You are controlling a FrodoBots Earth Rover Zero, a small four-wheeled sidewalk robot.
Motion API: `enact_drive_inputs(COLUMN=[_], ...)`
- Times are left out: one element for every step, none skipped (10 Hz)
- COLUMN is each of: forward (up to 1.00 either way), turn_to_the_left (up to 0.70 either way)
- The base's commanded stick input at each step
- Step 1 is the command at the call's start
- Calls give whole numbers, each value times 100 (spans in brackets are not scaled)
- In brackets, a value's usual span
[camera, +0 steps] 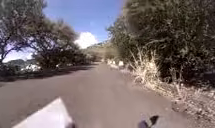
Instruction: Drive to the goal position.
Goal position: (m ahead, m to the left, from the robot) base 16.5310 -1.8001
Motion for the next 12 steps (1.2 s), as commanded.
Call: enact_drive_inputs(forward=[50, 50, 50, 50, 50, 50, 50, 50, 50, 50, 50, 50], turn_to_the_left=[0, 0, 0, 0, 0, 0, 0, 0, 0, 0, 0, 0])
